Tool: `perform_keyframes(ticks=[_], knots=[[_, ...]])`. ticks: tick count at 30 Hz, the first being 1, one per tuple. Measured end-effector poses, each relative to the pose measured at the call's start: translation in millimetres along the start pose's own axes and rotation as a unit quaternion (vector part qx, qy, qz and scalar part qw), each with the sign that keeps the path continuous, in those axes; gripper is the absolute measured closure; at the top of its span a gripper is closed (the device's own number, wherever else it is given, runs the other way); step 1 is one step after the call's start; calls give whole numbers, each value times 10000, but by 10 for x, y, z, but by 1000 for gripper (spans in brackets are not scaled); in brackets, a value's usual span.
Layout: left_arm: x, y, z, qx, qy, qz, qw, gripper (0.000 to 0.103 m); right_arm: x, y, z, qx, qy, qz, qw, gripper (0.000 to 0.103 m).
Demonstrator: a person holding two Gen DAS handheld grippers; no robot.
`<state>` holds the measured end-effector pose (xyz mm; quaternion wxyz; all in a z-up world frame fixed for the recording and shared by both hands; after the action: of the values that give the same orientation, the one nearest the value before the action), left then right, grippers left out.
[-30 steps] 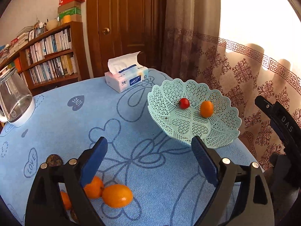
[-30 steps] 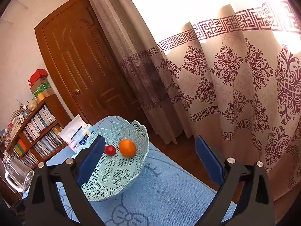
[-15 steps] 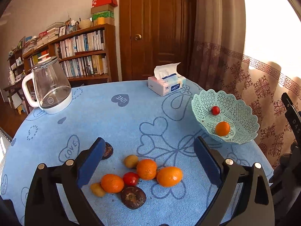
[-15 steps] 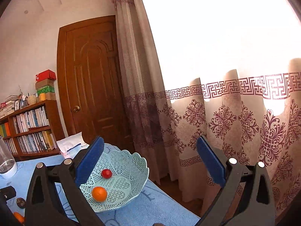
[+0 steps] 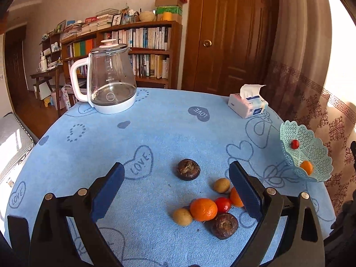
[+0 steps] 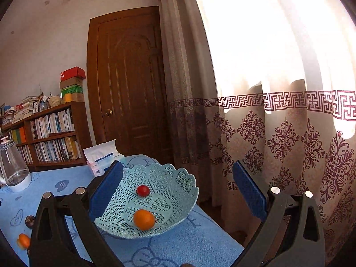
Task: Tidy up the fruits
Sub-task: 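Move the left gripper back to the fruit pile and grasp the dark brown fruit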
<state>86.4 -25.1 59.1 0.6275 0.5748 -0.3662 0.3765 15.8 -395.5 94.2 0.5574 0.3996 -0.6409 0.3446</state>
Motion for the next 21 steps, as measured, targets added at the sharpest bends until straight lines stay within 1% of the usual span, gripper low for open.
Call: perform_keyframes(ticks=[6,12,16,21], knots=[[-145,-143,-82,125,9,-226,9997,9,-20,2,-66,117,75,-42,9999,3],[-271,-425,-93,166,-62,-563,9983,9,-61,-6,-132,269,105,-163,9994,3],[-343,-639,-111,140,18,-919,9957,9,-138,-27,-300,633,272,-386,9969,3],[-391,-833,-126,44,171,-1226,9923,9,-277,16,-645,1335,544,-734,9868,3]])
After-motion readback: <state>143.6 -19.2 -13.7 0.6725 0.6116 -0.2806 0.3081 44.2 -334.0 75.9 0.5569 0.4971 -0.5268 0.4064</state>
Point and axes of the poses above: each gripper's, at about its wrist camera, not at the fingertips, and y roughly against the way its jaws point, z to its right, x to its top, the point moved 7 cm from there along -y, roughly the way its jaws point, and after that the axes turned 8 degrees about z, right-handed, at the moved point
